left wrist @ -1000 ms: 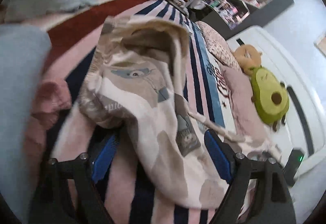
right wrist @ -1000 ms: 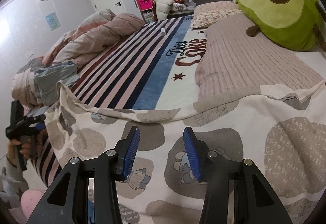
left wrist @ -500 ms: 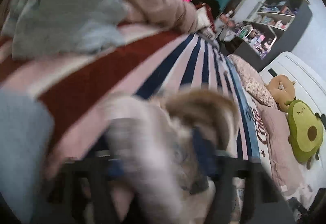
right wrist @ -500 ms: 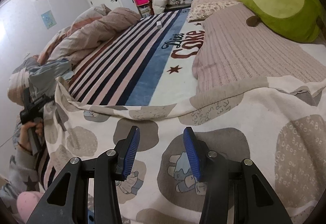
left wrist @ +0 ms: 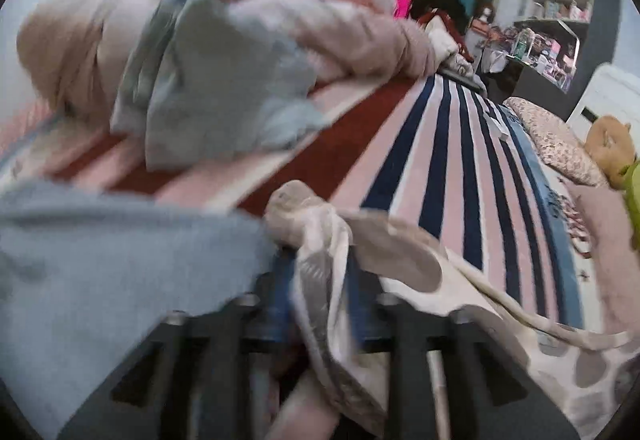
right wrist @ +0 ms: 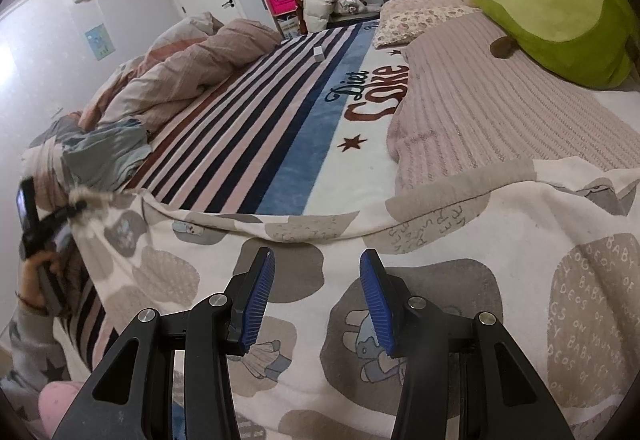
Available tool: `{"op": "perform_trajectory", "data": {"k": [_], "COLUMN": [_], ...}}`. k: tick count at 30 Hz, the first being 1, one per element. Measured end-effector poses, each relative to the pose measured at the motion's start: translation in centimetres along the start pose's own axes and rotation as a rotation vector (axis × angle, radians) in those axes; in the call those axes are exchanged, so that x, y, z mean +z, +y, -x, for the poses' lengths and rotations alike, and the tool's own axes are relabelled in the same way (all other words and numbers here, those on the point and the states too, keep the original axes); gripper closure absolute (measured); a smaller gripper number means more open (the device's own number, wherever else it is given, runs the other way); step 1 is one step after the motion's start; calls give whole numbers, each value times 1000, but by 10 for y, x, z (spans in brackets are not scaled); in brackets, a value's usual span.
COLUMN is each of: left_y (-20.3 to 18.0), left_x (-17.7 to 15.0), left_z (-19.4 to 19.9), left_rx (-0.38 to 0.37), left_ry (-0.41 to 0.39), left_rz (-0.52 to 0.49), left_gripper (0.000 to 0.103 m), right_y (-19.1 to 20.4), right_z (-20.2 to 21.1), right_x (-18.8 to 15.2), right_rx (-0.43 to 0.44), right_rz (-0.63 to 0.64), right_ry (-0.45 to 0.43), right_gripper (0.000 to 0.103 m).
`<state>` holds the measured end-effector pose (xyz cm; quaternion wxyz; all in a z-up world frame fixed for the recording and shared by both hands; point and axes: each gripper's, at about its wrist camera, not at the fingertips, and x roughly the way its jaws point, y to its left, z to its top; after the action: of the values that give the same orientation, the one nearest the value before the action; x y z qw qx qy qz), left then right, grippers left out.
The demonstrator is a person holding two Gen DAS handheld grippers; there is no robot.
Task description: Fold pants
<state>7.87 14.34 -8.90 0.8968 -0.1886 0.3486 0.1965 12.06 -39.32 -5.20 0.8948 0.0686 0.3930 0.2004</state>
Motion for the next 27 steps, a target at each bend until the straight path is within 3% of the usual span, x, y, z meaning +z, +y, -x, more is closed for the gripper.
{"op": "perform_trajectory", "data": {"k": [2,3,6,10,13,14,16,17,18,22,27], "left_y": [5,3,5,18,14,11,6,5,6,-2,-56], "left_x": [2,6,17,16,10,8,5,3,3,4,11], "left_z": [7,10,5,-13,-21,-22,-24,-26,-28,-11,29], "left_rx": [-61,-67,-22,-36,-27,-20,-19,-23,-42,-57,-155], "left_ry": [-19,-23,0,71,83,82,76,80,88,0,-93], "left_rz": [22,12,6,86,77,58,23,14,20,-2,-148], "left_gripper": [31,27,23,23,24,25,47,75,85,88,89], "right_y": [2,2,3,2,-1,-2,-5,-7,-10,-16,-18], "right_z": [0,1,3,5,2,2,2,2,2,2,7], "right_x": [1,1,2,0,-4,-6,-9,-10,-10,-12,-13], "right_rx": [5,5,7,0,-18,-23,-27,-27,-27,-22,-14], "right_rz": [6,9,12,14,20,20,13,8,1,-20,-24], "right_ry": [0,-1,-7,-9,16,22,28,27,25,22,7], "right_gripper": [63,63,63,63,63,63,63,63,63,63,63]}}
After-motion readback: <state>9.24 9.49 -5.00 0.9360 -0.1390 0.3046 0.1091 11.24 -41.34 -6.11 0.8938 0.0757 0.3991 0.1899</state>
